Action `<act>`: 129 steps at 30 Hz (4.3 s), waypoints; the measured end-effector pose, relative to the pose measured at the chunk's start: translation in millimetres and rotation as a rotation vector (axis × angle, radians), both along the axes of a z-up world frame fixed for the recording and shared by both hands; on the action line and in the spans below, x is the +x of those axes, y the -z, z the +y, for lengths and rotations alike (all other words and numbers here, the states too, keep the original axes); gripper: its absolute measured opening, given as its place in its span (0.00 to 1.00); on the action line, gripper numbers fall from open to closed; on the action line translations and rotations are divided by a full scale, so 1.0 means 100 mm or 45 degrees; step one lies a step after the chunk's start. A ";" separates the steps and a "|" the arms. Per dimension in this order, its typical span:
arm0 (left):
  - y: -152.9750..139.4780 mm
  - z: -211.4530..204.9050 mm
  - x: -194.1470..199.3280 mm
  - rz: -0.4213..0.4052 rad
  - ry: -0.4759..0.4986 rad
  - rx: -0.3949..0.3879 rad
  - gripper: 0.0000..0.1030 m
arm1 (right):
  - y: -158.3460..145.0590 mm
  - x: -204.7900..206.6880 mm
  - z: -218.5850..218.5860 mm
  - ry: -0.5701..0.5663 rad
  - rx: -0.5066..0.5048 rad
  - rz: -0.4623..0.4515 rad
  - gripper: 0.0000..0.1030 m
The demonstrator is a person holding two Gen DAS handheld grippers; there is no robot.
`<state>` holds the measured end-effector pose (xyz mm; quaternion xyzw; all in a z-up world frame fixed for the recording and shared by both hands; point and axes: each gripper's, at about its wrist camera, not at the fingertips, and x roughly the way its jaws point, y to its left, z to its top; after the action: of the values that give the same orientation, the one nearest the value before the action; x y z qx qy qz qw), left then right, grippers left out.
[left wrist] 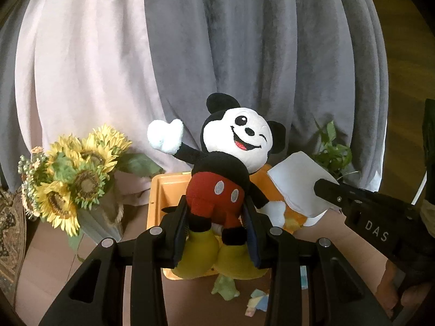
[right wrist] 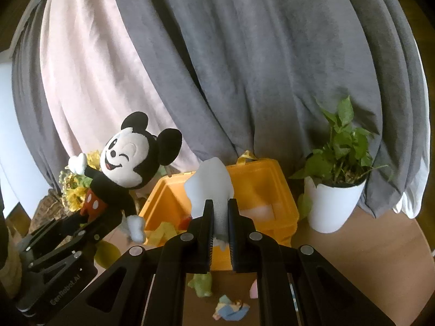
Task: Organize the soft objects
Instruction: 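Carry Mickey and the white cloth into the crate and release both, then withdraw both tools from the crate toward the toys on the table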
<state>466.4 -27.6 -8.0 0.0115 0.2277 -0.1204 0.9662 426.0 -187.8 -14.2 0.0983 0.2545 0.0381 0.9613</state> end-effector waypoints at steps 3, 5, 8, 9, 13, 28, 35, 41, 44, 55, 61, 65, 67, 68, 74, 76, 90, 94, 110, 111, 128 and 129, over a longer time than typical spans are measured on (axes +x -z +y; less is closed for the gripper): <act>0.05 0.01 0.14 0.012 0.003 0.006 0.36 | 0.02 0.12 0.01 0.002 -0.008 0.011 0.10; 0.08 0.01 0.25 0.020 0.005 0.012 0.36 | 0.03 0.23 0.01 0.002 -0.008 0.017 0.10; 0.16 0.02 0.45 0.042 0.007 0.026 0.36 | 0.08 0.40 0.00 0.006 -0.012 0.028 0.10; 0.19 0.01 0.50 0.048 0.009 0.029 0.36 | 0.10 0.46 0.00 0.011 -0.014 0.034 0.10; 0.32 -0.01 0.76 0.073 0.022 0.068 0.36 | 0.21 0.70 -0.03 0.034 -0.017 0.062 0.10; 0.77 -0.16 1.38 0.229 0.121 0.219 0.36 | 0.74 1.33 -0.12 0.071 -0.025 0.240 0.10; 0.89 -0.27 1.53 0.299 0.172 0.273 0.36 | 0.90 1.49 -0.19 0.070 -0.011 0.297 0.10; 1.03 -0.38 1.63 0.349 0.245 0.346 0.38 | 0.95 1.56 -0.20 0.074 -0.050 0.323 0.10; 1.04 -0.36 1.66 0.371 0.237 0.333 0.45 | 0.98 1.61 -0.18 0.081 -0.047 0.338 0.11; 0.84 -0.23 1.44 0.267 0.085 0.263 0.71 | 0.87 1.56 -0.14 0.073 -0.066 0.263 0.37; 0.67 -0.16 1.21 0.206 0.037 0.220 0.71 | 0.71 1.43 -0.12 0.069 -0.057 0.217 0.37; 0.55 -0.15 1.04 0.169 0.013 0.198 0.75 | 0.60 1.31 -0.12 0.068 -0.058 0.183 0.37; 0.51 -0.16 0.94 0.150 -0.009 0.203 0.78 | 0.56 1.23 -0.12 0.066 -0.064 0.167 0.37; 0.49 -0.16 0.92 0.146 -0.013 0.203 0.79 | 0.54 1.21 -0.11 0.057 -0.064 0.152 0.37; 0.41 -0.14 0.70 0.145 -0.032 0.148 0.81 | 0.46 1.01 -0.16 0.077 -0.048 0.147 0.38; 0.40 -0.15 0.62 0.138 -0.037 0.148 0.81 | 0.45 0.94 -0.17 0.075 -0.042 0.145 0.38; 0.34 -0.27 0.13 0.118 -0.038 0.091 0.83 | 0.34 0.43 -0.29 0.104 -0.047 0.079 0.51; 0.37 -0.31 0.01 0.128 -0.031 0.081 0.83 | 0.37 0.30 -0.35 0.123 -0.052 0.081 0.55; 0.73 -0.50 -0.46 0.183 -0.005 0.116 0.83 | 0.76 -0.09 -0.57 0.138 -0.041 0.187 0.55; 0.76 -0.51 -0.48 0.187 -0.001 0.119 0.83 | 0.79 -0.10 -0.57 0.134 -0.044 0.195 0.55; 1.32 -0.67 -0.51 0.296 0.058 0.138 0.83 | 1.35 -0.06 -0.62 0.103 -0.032 0.377 0.67; 1.34 -0.67 -0.50 0.299 0.062 0.141 0.83 | 1.38 -0.04 -0.63 0.105 -0.030 0.387 0.67</act>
<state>416.0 -94.3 -142.1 0.0562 0.3452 -0.1314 0.9276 421.7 -250.8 -152.5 0.1021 0.3932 -0.0195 0.9136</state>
